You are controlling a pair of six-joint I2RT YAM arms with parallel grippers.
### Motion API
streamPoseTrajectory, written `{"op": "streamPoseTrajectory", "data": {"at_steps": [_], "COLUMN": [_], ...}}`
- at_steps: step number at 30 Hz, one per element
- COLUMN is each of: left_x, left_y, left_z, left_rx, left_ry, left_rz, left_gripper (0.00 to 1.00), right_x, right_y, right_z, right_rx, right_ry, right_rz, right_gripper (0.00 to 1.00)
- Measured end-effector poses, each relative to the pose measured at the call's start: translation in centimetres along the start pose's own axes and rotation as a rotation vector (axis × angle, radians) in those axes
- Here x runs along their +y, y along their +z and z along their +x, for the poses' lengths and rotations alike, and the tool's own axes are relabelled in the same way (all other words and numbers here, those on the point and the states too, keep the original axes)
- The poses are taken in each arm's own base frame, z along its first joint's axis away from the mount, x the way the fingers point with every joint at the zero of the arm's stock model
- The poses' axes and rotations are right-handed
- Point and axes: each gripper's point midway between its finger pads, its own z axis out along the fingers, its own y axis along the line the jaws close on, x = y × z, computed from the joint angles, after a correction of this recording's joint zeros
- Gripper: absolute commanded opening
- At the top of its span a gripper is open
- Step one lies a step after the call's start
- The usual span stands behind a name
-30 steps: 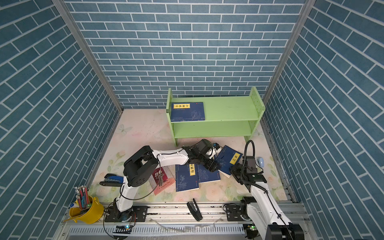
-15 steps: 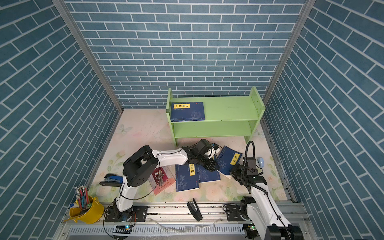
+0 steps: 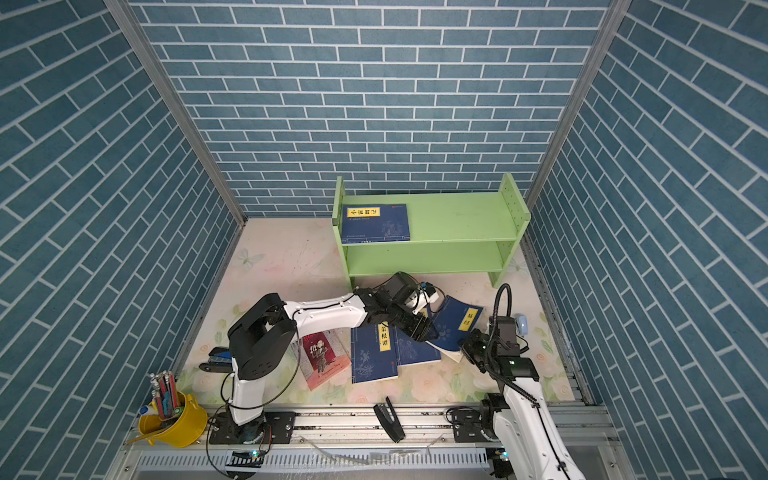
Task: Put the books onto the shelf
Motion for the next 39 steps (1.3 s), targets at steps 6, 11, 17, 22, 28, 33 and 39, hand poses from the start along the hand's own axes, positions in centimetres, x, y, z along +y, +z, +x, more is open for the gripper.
{"op": "streamPoseTrajectory", "data": {"at_steps": [6,11,17,22,28,33,39], "left_x": [-1.2,-0.3,3.4,3.1,1.5,0.8,0.2], "left_y": [-5.8,-10.3,-11.0,-10.2,-9.8,-9.8,-9.8], "left_z": [-1.1,-2.1,1.4,3.0,3.0,2.8,2.4], "left_rx": [-0.046,-0.101,-0.065,-0.051,-0.073,-0.087,-0.088], "left_ry": [0.024,-0.008,-0.163,-0.233,-0.291,-0.309,-0.344], "left_rz": [-0.003,-0.018,-0.02,0.053,0.192,0.244,0.297], "left_gripper": [0.68,0.68,0.69,0.76,0.8,0.86,0.88], "right_x": [2.1,3.6,5.4,6.6,8.2,10.4,12.1], "right_y": [-1.7,-3.0,-4.1,-5.0,-6.6,-8.6,-10.3], "right_z": [0.4,0.9,1.3,2.3,3.5,4.1,4.6], "right_rx": [0.023,0.054,0.091,0.133,0.17,0.184,0.203], "right_ry": [-0.014,-0.02,-0.034,-0.048,-0.089,-0.137,-0.177], "right_rz": [-0.057,-0.095,-0.155,-0.213,-0.319,-0.409,-0.483], "right_gripper": [0.0,0.0,0.0,0.0,0.0,0.0,0.0]}}
